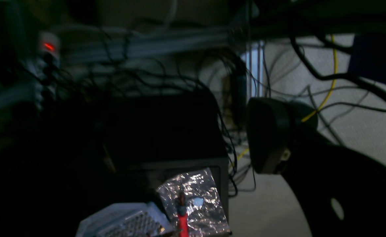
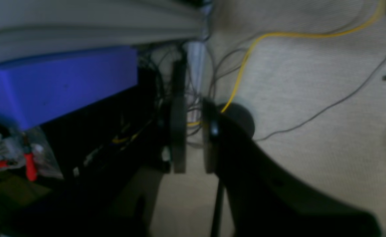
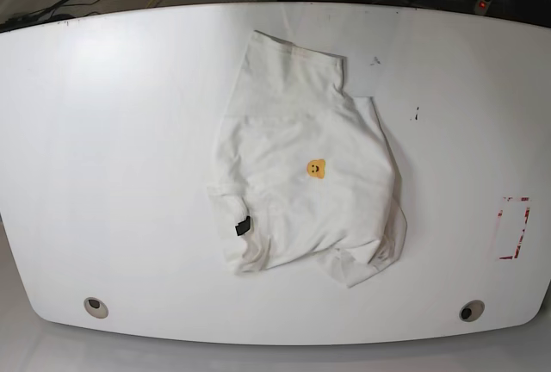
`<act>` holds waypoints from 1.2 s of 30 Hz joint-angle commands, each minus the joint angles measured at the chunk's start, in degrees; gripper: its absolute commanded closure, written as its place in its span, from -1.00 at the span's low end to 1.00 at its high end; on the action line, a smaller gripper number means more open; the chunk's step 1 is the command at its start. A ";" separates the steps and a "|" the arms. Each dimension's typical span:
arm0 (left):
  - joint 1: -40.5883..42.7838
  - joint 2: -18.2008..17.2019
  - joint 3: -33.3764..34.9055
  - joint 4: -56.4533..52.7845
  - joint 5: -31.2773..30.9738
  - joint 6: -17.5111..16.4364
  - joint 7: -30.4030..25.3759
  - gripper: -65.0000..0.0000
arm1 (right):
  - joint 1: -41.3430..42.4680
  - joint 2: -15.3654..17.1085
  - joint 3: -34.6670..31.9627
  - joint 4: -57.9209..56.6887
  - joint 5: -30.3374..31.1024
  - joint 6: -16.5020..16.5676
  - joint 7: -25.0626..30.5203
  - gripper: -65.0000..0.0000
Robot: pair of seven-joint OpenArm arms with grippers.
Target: Fold the T-shirt properly
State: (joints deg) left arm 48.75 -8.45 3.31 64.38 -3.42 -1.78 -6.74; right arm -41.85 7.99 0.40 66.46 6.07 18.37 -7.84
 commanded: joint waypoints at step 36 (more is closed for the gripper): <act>24.35 -10.59 -8.01 46.08 -12.97 -0.46 -0.16 -0.50 | -23.69 -4.78 7.73 49.90 0.13 5.32 0.14 0.78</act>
State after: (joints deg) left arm 72.51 -18.79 -4.47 109.67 -16.36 -2.26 -5.63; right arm -65.39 3.07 8.14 115.20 5.78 22.35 -8.88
